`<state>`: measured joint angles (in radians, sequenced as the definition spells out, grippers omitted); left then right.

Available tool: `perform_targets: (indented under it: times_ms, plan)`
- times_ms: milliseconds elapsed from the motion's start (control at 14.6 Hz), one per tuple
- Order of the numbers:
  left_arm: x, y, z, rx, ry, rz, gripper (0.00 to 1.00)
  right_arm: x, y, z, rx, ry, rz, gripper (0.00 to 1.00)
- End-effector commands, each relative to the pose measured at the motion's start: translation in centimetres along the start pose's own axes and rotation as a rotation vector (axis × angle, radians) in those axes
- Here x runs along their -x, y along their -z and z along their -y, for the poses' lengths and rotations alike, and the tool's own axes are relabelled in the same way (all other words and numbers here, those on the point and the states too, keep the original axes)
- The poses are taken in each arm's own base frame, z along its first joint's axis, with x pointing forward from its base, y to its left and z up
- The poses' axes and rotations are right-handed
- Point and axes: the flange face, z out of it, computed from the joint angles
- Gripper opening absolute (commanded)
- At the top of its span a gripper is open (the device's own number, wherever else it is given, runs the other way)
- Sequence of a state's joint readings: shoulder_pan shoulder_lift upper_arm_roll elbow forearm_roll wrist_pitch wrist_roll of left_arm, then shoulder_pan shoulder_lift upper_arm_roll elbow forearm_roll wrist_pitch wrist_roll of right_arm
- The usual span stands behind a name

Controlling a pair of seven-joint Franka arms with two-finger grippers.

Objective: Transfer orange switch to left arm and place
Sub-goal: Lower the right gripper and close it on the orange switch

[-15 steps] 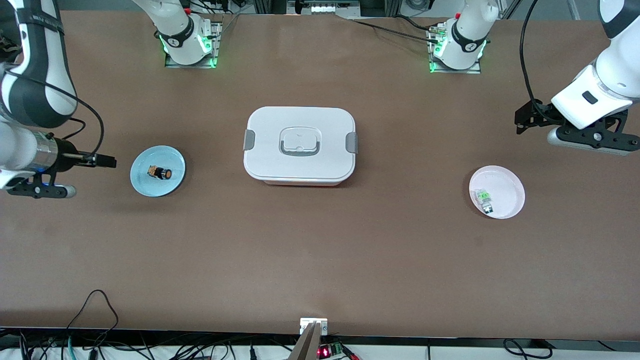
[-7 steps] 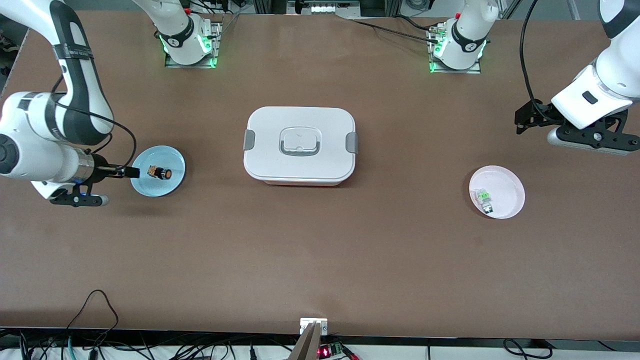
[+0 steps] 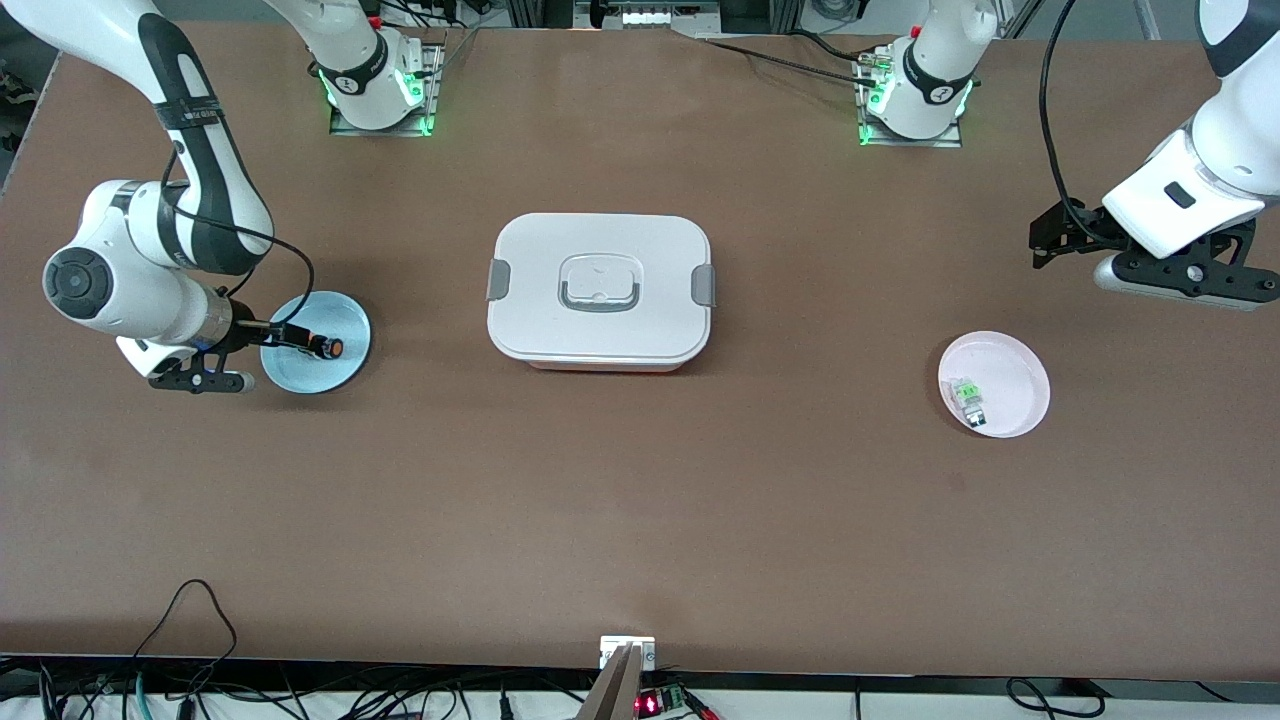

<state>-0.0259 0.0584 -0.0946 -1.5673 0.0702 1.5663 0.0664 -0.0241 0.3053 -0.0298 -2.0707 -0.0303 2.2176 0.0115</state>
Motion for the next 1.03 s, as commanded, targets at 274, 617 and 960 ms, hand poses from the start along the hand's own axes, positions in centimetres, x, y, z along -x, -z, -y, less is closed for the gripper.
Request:
perform_targets:
  times_ms: [274, 617, 960]
  plan:
    - [0.0, 0.5, 1.1, -0.023, 0.012, 0.006, 1.0, 0.9, -2.0, 1.1, -0.007, 0.014, -0.048, 1.0]
    - [0.1, 0.6, 1.0, -0.024, 0.014, 0.005, 1.0, 0.7, -5.4, 1.3, -0.017, -0.013, -0.063, 1.0]
    - [0.1, 0.6, 0.9, -0.024, 0.011, 0.004, 1.0, 0.7, -7.0, 1.7, -0.017, -0.026, -0.046, 1.0]
